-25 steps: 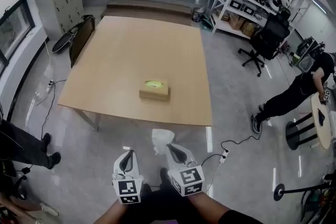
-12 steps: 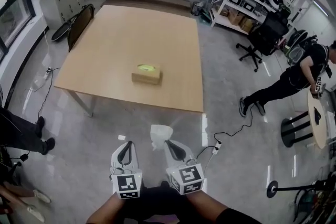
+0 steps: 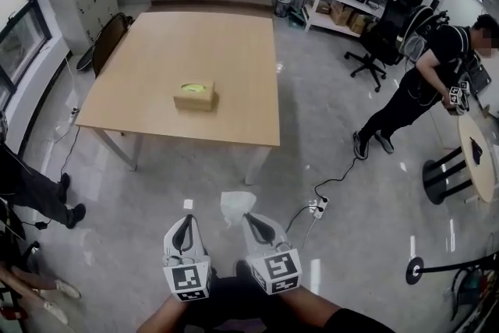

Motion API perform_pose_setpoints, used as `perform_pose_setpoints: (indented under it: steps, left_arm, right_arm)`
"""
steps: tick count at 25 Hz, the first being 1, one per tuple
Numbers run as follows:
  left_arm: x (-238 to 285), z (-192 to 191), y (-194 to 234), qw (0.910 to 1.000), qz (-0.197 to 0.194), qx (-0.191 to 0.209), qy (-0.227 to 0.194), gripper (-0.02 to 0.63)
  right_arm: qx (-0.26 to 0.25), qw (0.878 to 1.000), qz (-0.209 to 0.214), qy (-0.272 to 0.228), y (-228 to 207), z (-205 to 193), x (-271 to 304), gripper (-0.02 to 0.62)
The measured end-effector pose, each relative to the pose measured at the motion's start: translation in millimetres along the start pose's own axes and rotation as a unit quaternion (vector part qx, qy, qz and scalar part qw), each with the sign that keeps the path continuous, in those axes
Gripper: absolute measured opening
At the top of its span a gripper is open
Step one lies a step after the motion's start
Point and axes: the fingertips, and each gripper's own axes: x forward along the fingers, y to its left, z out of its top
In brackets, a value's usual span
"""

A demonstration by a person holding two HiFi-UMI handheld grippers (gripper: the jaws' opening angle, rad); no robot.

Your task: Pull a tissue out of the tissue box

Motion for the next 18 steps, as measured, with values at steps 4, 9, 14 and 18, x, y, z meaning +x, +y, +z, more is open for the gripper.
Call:
perform_pose_setpoints:
  steps: [4,9,14,18]
  left_arm:
    - [-15.4,-9.2,-21.7,0.9999,0.004,-0.005,-0.008,0.018]
    - [-24.4,-19.5,-46.6,0.9999,-0.005,-0.011,0.003,0.018]
    - [-21.4,-10.6,-62.4,0.9998,-0.019,-0.006,-0.010,0.018]
    - [-19.8,-17.2,-62.5,0.9997,-0.021,-0.004,-0.007,0.018]
  right_arm:
    - [-0.007,1.000,0.002,-0.013,-6.7,-11.7,-19.9,-0.008]
    - [-0.007,1.000,0.000,-0.014,-12.6,-21.6,-40.7,-0.008]
    - [-0.002,1.000,-0.015,-0.021,-28.5,-22.3,-52.1,-0.008]
    - [-0.001,1.000,-0.020,-0.024,-32.2,-21.9,-56.3,-0.008]
